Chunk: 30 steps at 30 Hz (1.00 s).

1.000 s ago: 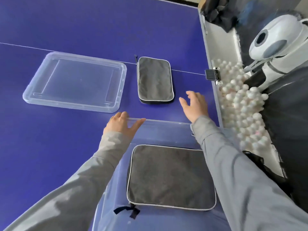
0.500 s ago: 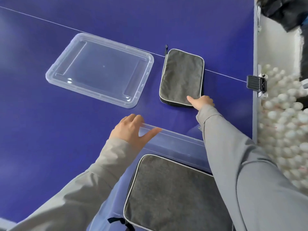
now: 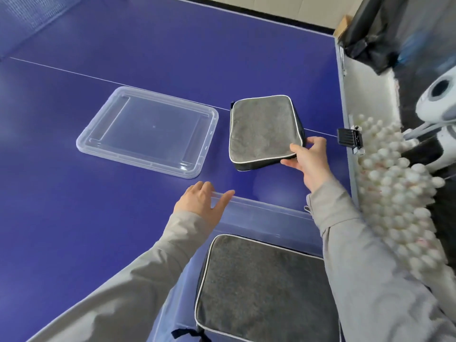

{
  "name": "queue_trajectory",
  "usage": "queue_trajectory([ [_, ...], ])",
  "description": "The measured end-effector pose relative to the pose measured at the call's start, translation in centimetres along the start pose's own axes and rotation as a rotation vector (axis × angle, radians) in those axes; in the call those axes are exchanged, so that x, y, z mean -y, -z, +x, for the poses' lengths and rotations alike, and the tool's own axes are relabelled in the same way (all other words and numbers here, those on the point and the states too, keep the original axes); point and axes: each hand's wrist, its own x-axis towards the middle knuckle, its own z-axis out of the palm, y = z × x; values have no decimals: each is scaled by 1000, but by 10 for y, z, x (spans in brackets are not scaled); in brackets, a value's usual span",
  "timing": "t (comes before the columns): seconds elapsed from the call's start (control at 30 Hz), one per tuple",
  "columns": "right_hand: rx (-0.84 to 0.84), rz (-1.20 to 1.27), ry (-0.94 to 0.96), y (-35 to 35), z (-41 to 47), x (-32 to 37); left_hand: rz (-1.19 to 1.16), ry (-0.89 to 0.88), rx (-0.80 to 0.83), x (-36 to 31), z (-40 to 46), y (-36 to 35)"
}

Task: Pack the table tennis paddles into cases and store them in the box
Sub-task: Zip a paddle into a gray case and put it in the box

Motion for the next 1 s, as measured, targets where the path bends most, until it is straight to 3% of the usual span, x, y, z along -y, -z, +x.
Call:
queue_trajectory([
  [0.1,23,74,74,16,-56,13,-298,1,-55,1,-3,7],
  [0.17,74,125,123,21,-95,19,-634,107,-91,4,-1,21],
  [0.27,159,142,169,16,-154,22,-1201,298,-20,16,9,65],
  [0.4,238,113,193,-36,-227,17,-1429,197,185,68,24,136],
  [0.47,249,131,198,-77,-258,10,-1569,127,184,105,26,169],
  [0.6,247,33,161,-165,-311,-11,-1387,-46,-21,196,20,216],
  [0.73,207,-124,104,-251,-345,-31,-1347,-1,-47,279,19,246],
  [0.87,31,-342,289,-321,-358,-8,-1016,-147,-74,345,21,270],
  [1.0,83,-459,560,-371,-354,52,-605,-252,-14,381,15,283],
])
